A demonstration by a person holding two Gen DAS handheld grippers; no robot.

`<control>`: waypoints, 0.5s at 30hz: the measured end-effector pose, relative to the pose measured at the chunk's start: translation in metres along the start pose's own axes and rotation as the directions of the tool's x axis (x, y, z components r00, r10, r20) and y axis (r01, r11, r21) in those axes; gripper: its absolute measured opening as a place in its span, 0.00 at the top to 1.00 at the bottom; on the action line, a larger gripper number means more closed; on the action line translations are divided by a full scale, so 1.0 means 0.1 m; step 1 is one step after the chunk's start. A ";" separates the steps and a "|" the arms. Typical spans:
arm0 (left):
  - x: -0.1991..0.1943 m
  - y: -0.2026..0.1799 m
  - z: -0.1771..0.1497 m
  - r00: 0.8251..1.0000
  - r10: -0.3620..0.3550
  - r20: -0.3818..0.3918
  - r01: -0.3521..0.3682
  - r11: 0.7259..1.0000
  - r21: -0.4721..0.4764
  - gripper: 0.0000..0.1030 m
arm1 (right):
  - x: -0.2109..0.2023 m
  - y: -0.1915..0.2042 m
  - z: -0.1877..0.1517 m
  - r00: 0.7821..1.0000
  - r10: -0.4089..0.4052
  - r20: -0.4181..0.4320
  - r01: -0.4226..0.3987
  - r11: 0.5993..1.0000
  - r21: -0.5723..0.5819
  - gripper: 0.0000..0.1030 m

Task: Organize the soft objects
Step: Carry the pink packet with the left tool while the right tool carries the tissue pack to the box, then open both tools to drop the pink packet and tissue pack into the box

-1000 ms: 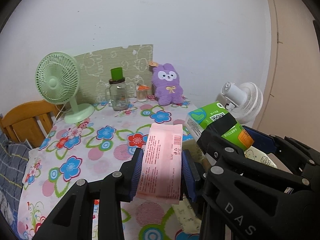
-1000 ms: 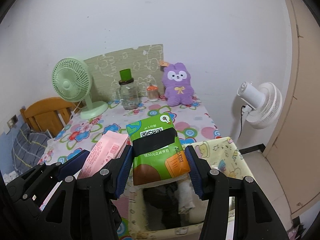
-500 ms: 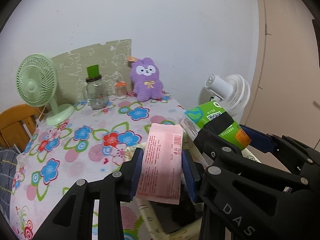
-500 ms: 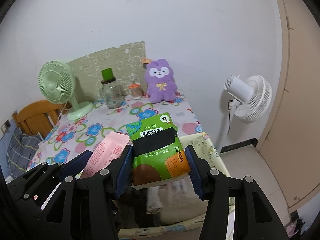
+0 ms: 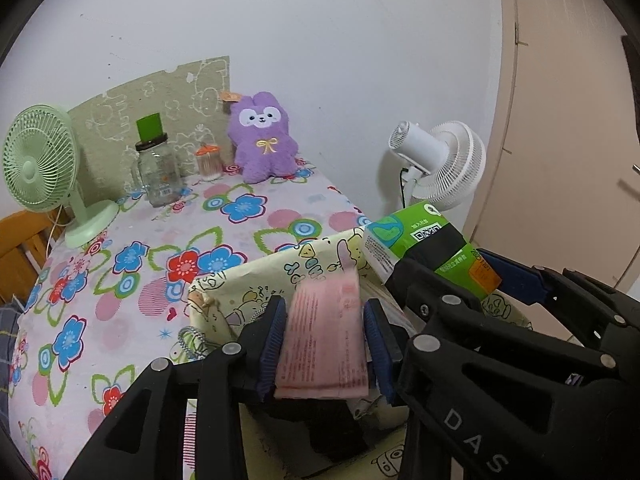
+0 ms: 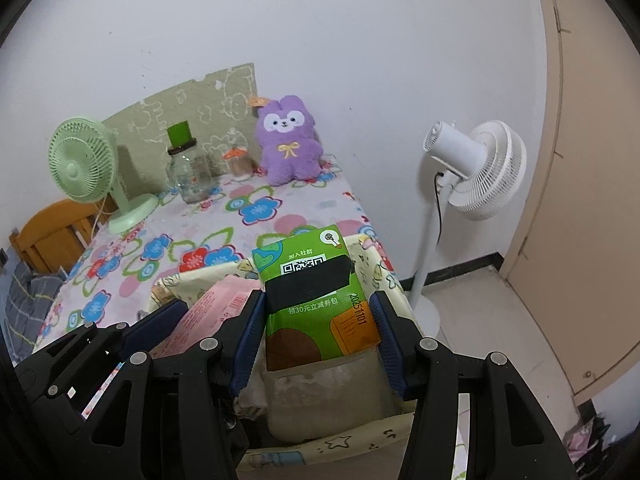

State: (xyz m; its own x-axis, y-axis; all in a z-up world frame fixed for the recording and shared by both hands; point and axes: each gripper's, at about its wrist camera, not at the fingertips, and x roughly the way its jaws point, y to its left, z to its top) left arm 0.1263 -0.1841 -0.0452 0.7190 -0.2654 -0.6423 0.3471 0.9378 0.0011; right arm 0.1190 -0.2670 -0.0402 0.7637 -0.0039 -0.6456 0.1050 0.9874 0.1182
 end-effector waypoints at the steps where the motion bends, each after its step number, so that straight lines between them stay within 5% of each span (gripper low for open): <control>1: 0.01 -0.01 0.00 1.000 0.001 -0.002 -0.001 1.000 0.004 0.45 | 0.01 0.00 0.00 1.000 0.000 -0.003 0.000 1.000 0.001 0.45; 2: 0.02 -0.02 0.00 1.000 0.001 0.000 -0.001 1.000 0.010 0.35 | 0.03 -0.01 -0.01 1.000 -0.005 -0.004 0.005 1.000 0.005 0.45; 9: 0.05 0.03 0.02 0.999 0.034 -0.009 -0.033 0.999 0.017 0.30 | 0.10 0.02 0.02 1.000 0.004 -0.013 -0.004 1.000 0.000 0.45; 12: 0.05 0.06 0.02 0.999 0.031 -0.017 -0.031 0.999 0.026 0.18 | 0.14 0.06 0.03 1.000 0.014 -0.015 -0.014 1.000 -0.006 0.45; 15: 0.06 0.09 0.02 0.999 0.044 -0.021 -0.044 0.999 0.032 0.17 | 0.17 0.09 0.03 0.999 0.031 -0.020 -0.032 0.999 -0.002 0.45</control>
State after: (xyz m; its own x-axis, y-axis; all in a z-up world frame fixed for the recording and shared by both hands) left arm 0.1348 -0.1774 -0.0471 0.7210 -0.2189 -0.6575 0.3342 0.9410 0.0533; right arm 0.1349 -0.2586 -0.0476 0.7537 0.0303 -0.6566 0.0793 0.9874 0.1367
